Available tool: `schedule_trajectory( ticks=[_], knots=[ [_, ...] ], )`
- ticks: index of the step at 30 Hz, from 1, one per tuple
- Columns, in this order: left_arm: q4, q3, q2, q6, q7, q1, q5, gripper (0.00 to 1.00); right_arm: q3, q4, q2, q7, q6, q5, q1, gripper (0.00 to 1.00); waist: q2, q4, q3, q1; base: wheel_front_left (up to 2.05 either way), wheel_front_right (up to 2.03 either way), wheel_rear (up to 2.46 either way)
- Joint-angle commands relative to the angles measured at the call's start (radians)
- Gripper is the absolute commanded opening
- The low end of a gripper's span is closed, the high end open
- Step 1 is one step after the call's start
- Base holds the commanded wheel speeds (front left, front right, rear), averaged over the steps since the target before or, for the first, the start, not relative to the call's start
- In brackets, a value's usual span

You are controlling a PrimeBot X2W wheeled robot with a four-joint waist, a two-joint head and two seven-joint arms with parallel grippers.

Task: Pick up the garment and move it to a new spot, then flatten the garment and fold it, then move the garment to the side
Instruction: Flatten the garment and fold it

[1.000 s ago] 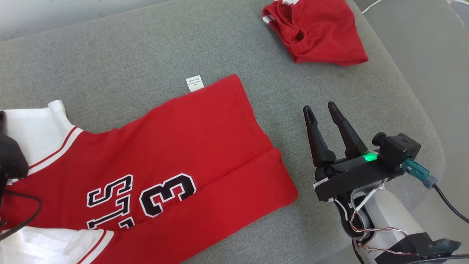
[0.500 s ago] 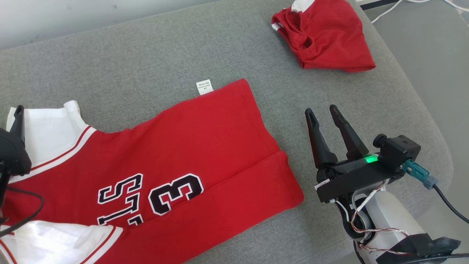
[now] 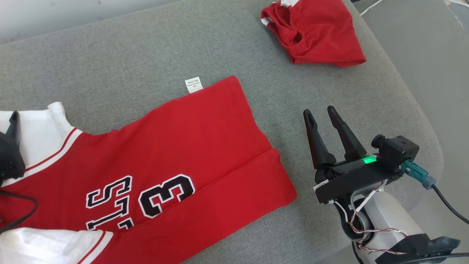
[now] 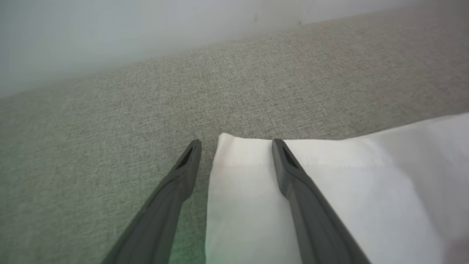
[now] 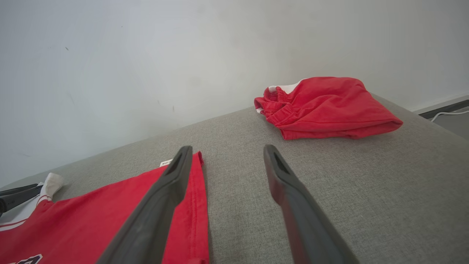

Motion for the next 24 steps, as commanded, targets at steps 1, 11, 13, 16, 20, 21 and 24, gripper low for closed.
schedule_trajectory(
  ticks=[1, 11, 13, 16, 20, 21, 24],
  knots=[
    [0.011, -0.006, 0.011, 0.003, 0.008, -0.001, 0.002, 1.00, 0.003, 0.000, -0.002, 0.000, -0.001, 0.005, -0.007, 1.00, 0.0000, -0.004, 0.002, 0.0000, 0.00, 0.00, 0.00],
    [0.005, -0.037, -0.008, -0.016, -0.018, -0.016, -0.013, 0.00, -0.001, 0.017, -0.013, 0.000, -0.001, 0.008, -0.023, 1.00, 0.0000, 0.022, -0.007, 0.0000, 0.00, 0.00, 0.00],
    [-0.005, -0.043, -0.010, -0.019, -0.037, -0.018, -0.016, 0.00, 0.016, 0.037, -0.022, 0.000, -0.001, 0.016, -0.029, 1.00, 0.0000, 0.036, -0.013, 0.0000, 0.00, 0.00, 0.00],
    [-0.026, -0.056, -0.020, -0.021, -0.069, -0.015, -0.018, 0.00, 0.044, 0.092, -0.038, 0.000, -0.001, 0.035, -0.068, 1.00, 0.0000, 0.065, -0.023, 0.0000, 0.00, 0.00, 0.00],
    [-0.064, -0.078, -0.037, -0.025, -0.094, -0.009, -0.023, 0.00, 0.086, 0.203, -0.046, 0.014, -0.001, 0.095, -0.137, 1.00, 0.0000, 0.103, -0.024, 0.0000, 0.00, 0.00, 0.00],
    [-0.075, -0.085, -0.043, -0.026, -0.097, -0.008, -0.026, 0.00, 0.098, 0.236, -0.050, 0.029, -0.001, 0.105, -0.162, 1.00, 0.0000, 0.113, -0.022, 0.0000, 0.00, 0.00, 0.00],
    [-0.110, -0.099, -0.054, -0.028, -0.105, -0.008, -0.030, 0.00, 0.127, 0.315, -0.036, 0.052, -0.001, 0.149, -0.242, 1.00, 0.0000, 0.137, -0.011, 0.0000, 0.00, 0.00, 0.00]
  ],
)
